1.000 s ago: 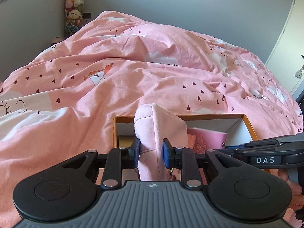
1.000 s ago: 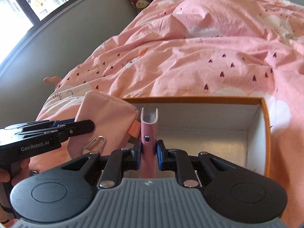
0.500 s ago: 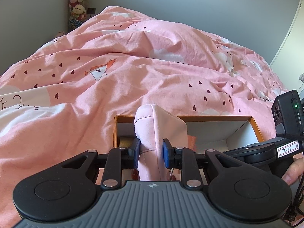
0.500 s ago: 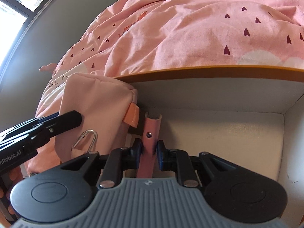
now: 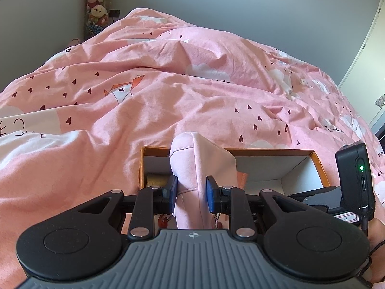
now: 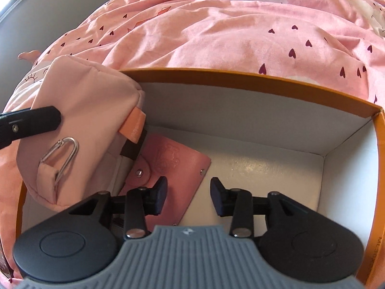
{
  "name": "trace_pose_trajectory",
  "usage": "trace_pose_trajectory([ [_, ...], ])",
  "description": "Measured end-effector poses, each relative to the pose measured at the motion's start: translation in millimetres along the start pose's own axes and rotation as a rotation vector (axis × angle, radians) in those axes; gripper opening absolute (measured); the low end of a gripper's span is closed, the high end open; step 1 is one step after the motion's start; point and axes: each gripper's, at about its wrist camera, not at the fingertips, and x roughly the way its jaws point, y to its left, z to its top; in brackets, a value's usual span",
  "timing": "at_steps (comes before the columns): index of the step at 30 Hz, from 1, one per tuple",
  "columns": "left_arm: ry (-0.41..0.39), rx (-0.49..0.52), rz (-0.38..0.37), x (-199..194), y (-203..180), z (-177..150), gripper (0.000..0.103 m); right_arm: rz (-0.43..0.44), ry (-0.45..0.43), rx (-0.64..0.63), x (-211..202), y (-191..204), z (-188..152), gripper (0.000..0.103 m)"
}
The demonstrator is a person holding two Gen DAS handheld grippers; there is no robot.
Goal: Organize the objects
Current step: 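Lift both items over the orange box while the right gripper releases the pink card holder inside, then lower the light pink pouch into the orange box with the left gripper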
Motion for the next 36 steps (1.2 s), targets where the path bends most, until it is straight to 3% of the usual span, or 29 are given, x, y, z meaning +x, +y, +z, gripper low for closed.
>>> trace_pose_trajectory([
  [1,-0.001,0.004,0.0,0,-1,0,0.028,0.008,0.007,-0.002,0,-1,-1,0.04],
  [4,0.002,0.025,-0.01,0,-4,0,0.028,0.047,0.033,-0.001,5,-1,-4,0.02],
  [7,0.011,0.047,-0.024,0,-7,-1,0.028,0.066,0.042,-0.001,13,0,-7,0.012],
  [12,0.049,0.043,-0.061,7,-5,-1,0.028,0.075,0.001,-0.038,16,2,-8,0.011],
  [14,0.068,0.039,-0.078,12,-5,-2,0.028,0.1,0.0,-0.026,15,-2,-8,0.003],
  [19,0.113,0.023,-0.101,22,-5,-3,0.028,0.034,-0.037,0.008,-8,-15,-12,0.004],
  [22,0.124,0.065,-0.041,24,-14,-6,0.028,-0.004,-0.079,0.03,-32,-22,-18,0.007],
  [29,0.175,0.202,0.071,38,-41,-22,0.029,0.052,-0.095,0.049,-50,-10,-22,0.006],
  [33,0.196,0.133,0.034,42,-33,-23,0.032,0.065,-0.073,0.047,-35,6,-23,0.004],
  [36,0.201,0.051,-0.045,36,-23,-19,0.035,0.059,-0.049,0.056,-23,10,-26,0.002],
])
